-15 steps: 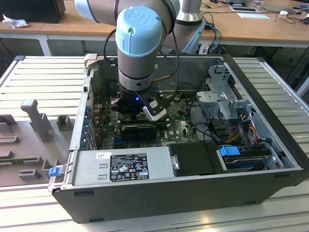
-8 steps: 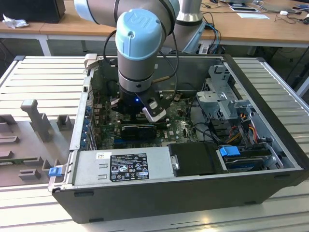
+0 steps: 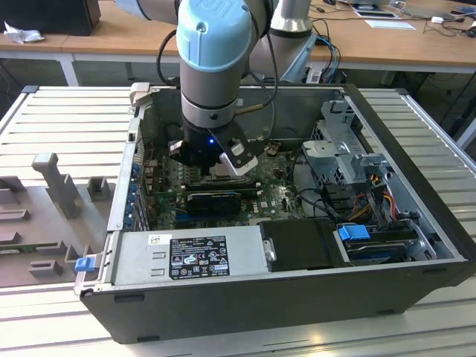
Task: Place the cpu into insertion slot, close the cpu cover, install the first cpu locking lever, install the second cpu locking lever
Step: 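Install the second cpu locking lever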
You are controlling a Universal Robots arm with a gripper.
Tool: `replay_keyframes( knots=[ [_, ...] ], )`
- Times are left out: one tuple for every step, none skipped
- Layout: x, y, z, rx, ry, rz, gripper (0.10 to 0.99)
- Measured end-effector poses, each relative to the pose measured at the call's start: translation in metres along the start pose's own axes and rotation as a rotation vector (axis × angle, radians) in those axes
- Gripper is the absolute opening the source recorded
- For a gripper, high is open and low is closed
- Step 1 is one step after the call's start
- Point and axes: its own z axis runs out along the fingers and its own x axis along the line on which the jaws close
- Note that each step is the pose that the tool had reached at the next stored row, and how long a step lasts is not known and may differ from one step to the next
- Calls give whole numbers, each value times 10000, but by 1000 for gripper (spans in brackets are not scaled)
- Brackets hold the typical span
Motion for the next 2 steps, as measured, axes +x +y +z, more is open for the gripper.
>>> replay_keyframes(
  knots=[
    [0,6,-21,0,0,0,106],
    [0,8,-27,-3,-1,-1,106]
  ],
)
